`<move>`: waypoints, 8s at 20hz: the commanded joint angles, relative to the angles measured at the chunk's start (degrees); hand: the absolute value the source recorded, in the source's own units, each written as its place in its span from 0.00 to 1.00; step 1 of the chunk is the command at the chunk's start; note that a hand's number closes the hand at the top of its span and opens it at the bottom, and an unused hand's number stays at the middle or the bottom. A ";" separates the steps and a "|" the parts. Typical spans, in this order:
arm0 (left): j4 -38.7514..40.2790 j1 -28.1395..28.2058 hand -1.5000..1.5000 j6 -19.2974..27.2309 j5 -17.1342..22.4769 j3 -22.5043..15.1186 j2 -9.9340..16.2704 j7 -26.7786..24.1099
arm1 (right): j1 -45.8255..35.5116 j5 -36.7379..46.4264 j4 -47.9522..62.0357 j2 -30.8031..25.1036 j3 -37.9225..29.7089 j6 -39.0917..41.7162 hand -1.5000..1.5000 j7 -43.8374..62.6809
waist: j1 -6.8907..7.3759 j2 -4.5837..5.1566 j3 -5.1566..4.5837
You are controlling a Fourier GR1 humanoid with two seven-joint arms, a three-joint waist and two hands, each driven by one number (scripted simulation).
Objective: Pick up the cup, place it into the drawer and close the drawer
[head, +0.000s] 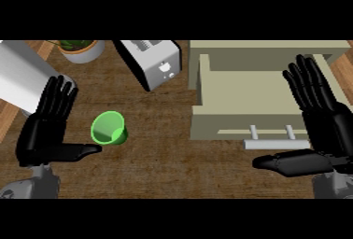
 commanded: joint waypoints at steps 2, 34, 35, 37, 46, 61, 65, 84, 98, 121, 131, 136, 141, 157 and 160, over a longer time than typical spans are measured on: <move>8.71 0.53 0.00 -3.04 -0.56 2.41 2.08 -5.62 | -2.66 1.23 3.19 1.41 0.28 -0.25 0.00 -2.02 | 0.08 -0.05 -0.01; 81.49 -19.64 0.00 -4.12 -11.98 8.47 7.43 -54.41 | -5.28 -2.43 -0.27 -1.46 -4.13 3.63 0.00 3.53 | -1.32 0.35 -0.17; 80.42 -20.74 0.00 -4.06 -11.80 8.08 7.05 -53.01 | -4.72 -1.75 -0.16 -1.24 -4.35 3.17 0.00 3.18 | -0.93 0.21 -0.12; 81.99 -21.45 0.00 -4.13 -11.32 9.26 7.71 -54.31 | -7.43 -1.16 0.13 -0.67 -4.20 1.52 0.00 4.03 | -1.36 0.44 -0.20; 83.24 -24.74 0.00 -1.45 -12.73 8.56 5.23 -54.39 | -6.50 -3.81 2.52 -2.62 -6.39 4.82 0.00 2.38 | -1.88 0.65 -0.23; 78.52 -24.56 1.00 2.39 -13.25 8.90 3.86 -62.97 | -7.20 -1.33 2.92 -1.32 -4.52 3.66 0.00 1.63 | -2.17 0.94 -0.30; 77.85 -21.75 1.00 10.44 -14.00 9.30 1.48 -67.75 | -6.85 -2.62 2.24 -2.59 -6.06 4.38 0.00 2.38 | -1.63 0.60 -0.21; 62.24 -35.52 1.00 -1.10 -11.08 6.10 -1.77 -52.73 | -4.27 0.10 0.75 -1.00 -5.23 2.15 0.00 2.40 | 0.17 -0.44 0.04; 45.67 -53.86 1.00 13.45 -7.23 -4.83 -6.94 -20.61 | -3.89 -1.42 3.31 -2.49 -7.25 4.42 0.00 0.02 | -0.60 -0.24 0.04; 76.02 -70.23 1.00 21.02 2.11 -27.11 -6.96 -8.02 | -10.68 -1.26 7.30 -1.55 -4.82 5.28 0.00 -1.54 | -8.52 2.09 0.13; 71.51 -66.52 0.00 22.38 10.51 -27.98 -6.96 -12.39 | -13.83 -9.33 7.96 -2.01 -2.02 13.55 0.00 -0.64 | -12.26 2.97 0.08; 67.51 -67.09 0.00 20.22 16.60 -26.03 -6.96 -17.48 | -14.08 -13.14 8.06 -2.18 4.10 21.71 1.00 -0.28 | -12.09 2.94 0.03; 67.68 -65.73 0.00 22.77 20.09 -24.62 -6.96 -23.07 | -12.16 -12.21 8.10 -8.96 9.11 30.30 1.00 5.04 | -9.05 2.09 -0.03; 68.11 -59.19 0.00 18.36 23.30 -22.57 -6.09 -29.96 | -7.31 26.69 22.05 -9.81 20.97 17.63 0.00 -2.77 | 0.75 0.57 0.04; 65.18 -58.79 0.00 19.13 23.23 -22.55 -6.06 -29.47 | -10.33 31.24 34.25 -9.09 23.11 15.69 0.00 -9.18 | 2.30 0.45 0.09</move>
